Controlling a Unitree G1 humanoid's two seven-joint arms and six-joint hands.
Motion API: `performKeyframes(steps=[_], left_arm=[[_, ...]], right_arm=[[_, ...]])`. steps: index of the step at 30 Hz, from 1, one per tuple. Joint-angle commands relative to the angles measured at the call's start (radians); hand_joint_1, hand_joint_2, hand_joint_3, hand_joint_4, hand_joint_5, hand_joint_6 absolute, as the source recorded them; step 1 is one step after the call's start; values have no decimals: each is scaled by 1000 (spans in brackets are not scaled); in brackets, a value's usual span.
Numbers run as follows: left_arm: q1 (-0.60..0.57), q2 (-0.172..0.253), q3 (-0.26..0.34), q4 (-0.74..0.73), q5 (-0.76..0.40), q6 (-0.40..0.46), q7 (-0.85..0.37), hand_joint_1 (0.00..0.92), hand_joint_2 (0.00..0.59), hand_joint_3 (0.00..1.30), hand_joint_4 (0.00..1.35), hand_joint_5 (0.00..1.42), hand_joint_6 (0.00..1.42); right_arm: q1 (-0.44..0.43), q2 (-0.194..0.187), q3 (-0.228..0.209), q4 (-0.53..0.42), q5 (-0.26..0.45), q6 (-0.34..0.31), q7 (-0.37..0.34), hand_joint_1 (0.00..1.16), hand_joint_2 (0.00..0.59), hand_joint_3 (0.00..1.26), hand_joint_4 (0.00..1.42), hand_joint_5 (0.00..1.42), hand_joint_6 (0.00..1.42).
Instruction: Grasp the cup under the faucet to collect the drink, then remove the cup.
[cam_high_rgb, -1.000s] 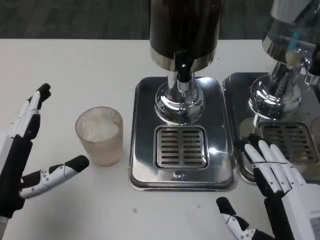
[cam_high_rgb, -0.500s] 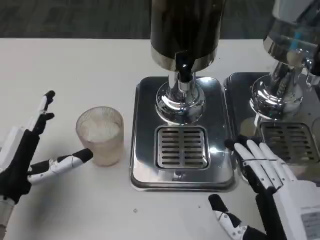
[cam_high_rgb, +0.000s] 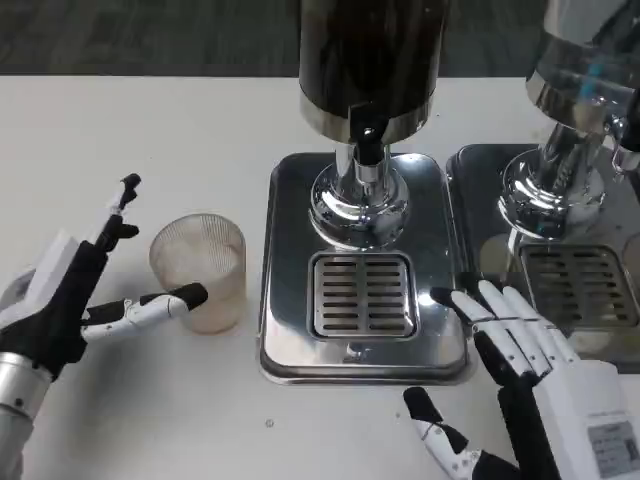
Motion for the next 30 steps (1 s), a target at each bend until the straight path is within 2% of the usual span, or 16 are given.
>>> performKeyframes(steps=[1,15,23,30], left_arm=[[-38,-6,-22,34,-12,20,-26,306,25,5,49,221,222],[-81,-19,-52,80,-46,49,-101,298,27,5,59,230,218],[-96,-29,-47,99,-77,63,-159,285,21,6,59,234,217],[-107,-51,-50,115,-96,47,-185,281,31,57,92,262,249]], right_arm=[[-7,-1,3,7,-3,2,-15,469,349,249,132,133,230],[-2,4,8,6,0,5,-13,476,347,257,141,137,230],[-5,5,10,9,7,4,-9,478,347,263,142,155,230],[-4,3,11,9,11,2,-5,479,347,265,149,158,233]])
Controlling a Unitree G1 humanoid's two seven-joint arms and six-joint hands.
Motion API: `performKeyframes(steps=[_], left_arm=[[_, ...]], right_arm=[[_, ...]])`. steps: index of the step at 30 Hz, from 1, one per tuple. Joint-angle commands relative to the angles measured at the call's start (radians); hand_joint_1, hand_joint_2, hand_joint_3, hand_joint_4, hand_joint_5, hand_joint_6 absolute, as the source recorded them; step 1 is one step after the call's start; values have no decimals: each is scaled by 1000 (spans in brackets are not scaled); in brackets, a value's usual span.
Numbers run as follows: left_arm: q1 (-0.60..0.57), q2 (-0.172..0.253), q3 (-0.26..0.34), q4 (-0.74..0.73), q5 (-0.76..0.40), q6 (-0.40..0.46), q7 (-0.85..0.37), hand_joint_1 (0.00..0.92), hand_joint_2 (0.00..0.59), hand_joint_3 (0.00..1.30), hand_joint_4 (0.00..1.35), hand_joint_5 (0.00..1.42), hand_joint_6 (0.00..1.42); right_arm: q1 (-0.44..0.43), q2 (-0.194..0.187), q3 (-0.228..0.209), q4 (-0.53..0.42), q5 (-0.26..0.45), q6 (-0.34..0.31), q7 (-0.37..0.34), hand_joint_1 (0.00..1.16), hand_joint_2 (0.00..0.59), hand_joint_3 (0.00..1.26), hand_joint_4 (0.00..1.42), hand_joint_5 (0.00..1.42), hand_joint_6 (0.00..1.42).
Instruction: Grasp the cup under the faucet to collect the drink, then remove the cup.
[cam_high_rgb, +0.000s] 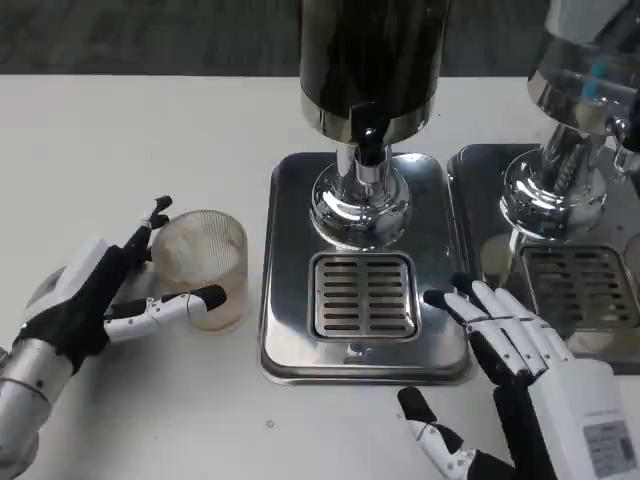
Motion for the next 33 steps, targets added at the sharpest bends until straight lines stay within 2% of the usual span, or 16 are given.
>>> performKeyframes(steps=[1,14,19,24,33], left_arm=[[-18,-30,-6,20,-19,-15,-21,276,33,57,97,269,252],[-41,-78,-36,31,0,-3,-15,281,54,92,149,314,289],[-47,-81,-50,33,6,16,5,318,75,107,167,330,307],[-46,-78,-62,30,14,20,36,355,72,109,174,341,310],[-42,-78,-68,29,20,16,74,369,81,155,220,390,363]], right_arm=[[1,-1,1,6,7,2,-4,479,347,266,149,158,234],[13,-1,-1,-2,18,-2,-5,479,347,272,151,169,250],[11,-3,-2,-2,29,-10,-6,479,347,272,151,173,276],[9,-4,-1,-2,32,-12,-7,480,348,272,151,173,279],[1,-6,-1,8,45,-16,-7,488,354,272,154,183,297]])
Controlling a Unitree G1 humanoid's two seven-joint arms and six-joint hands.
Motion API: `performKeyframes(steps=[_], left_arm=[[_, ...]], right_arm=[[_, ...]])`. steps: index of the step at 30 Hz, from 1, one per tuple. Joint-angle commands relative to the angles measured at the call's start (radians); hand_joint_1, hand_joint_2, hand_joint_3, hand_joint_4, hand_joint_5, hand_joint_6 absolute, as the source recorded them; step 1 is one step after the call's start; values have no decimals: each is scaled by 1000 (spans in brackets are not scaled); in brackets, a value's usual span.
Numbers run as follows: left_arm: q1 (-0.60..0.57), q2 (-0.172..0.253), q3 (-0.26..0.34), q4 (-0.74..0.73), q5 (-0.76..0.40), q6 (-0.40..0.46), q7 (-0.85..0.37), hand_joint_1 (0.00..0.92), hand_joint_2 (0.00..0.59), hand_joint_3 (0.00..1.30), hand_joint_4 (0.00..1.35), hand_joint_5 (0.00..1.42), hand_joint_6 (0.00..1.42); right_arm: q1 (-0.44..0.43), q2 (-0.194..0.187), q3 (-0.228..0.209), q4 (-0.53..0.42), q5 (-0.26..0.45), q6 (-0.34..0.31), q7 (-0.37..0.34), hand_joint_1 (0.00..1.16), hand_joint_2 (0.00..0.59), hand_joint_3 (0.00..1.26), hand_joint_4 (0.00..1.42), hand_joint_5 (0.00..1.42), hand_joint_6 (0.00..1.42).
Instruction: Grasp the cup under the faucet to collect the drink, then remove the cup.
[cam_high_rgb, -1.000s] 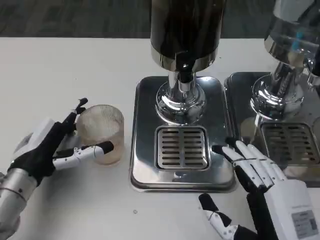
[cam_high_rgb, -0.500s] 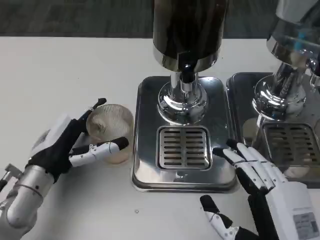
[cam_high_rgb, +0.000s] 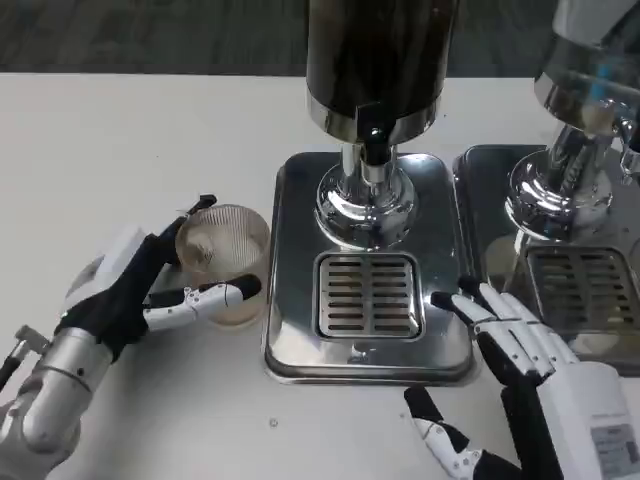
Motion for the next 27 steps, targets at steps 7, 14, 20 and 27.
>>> performKeyframes(steps=[7,14,20,27], left_arm=[[18,-18,-15,4,11,-9,73,372,101,248,324,486,452],[26,-26,-7,5,-2,-36,99,355,117,323,411,577,574],[35,-34,4,8,-12,-54,120,347,122,359,451,625,619],[47,-38,22,8,-12,-75,139,352,128,381,481,670,692]], right_arm=[[-7,-7,-5,11,13,-23,-11,490,355,272,159,184,300],[-5,-6,-9,12,17,-32,-13,491,355,272,163,184,303],[-2,-8,-13,11,20,-38,-12,492,355,272,164,184,304],[-2,-8,-18,11,23,-45,-8,492,355,272,166,192,306]])
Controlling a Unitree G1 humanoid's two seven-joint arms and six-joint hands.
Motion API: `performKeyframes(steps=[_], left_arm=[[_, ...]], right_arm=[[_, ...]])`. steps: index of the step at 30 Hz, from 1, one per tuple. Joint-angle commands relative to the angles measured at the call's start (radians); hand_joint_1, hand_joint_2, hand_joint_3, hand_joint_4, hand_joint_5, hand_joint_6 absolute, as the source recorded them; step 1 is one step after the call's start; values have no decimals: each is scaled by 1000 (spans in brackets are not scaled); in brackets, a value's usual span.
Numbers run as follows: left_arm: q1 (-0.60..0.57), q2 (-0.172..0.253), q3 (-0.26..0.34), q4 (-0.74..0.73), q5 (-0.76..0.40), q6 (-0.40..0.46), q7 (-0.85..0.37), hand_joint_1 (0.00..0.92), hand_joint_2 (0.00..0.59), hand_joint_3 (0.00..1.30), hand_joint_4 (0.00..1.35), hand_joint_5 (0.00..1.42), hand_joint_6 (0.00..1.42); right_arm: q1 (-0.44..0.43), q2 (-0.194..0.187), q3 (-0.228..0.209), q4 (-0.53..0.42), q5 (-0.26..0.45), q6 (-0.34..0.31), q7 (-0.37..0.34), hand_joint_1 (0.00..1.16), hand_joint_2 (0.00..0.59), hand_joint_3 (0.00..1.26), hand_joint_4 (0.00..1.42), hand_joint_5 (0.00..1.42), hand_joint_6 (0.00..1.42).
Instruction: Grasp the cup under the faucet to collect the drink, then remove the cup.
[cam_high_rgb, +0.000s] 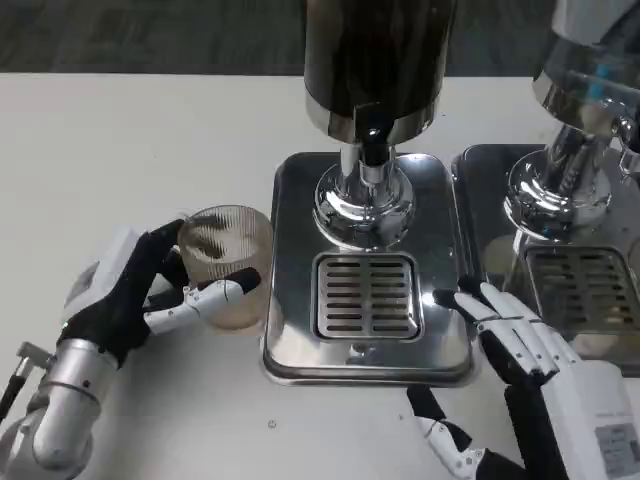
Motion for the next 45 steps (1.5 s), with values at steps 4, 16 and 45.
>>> performKeyframes(steps=[4,16,45], left_arm=[[25,-2,15,0,-7,-44,42,354,134,385,487,682,715],[51,17,57,-21,-17,-90,89,347,139,386,487,675,702],[-83,-77,-9,-38,43,-115,25,339,142,381,487,667,697]], right_arm=[[4,-7,-6,3,15,-19,-5,493,355,272,171,194,306],[17,-9,-7,-5,24,-23,0,493,355,266,174,195,306],[61,35,3,-22,-1,-10,-39,493,355,272,177,209,318]])
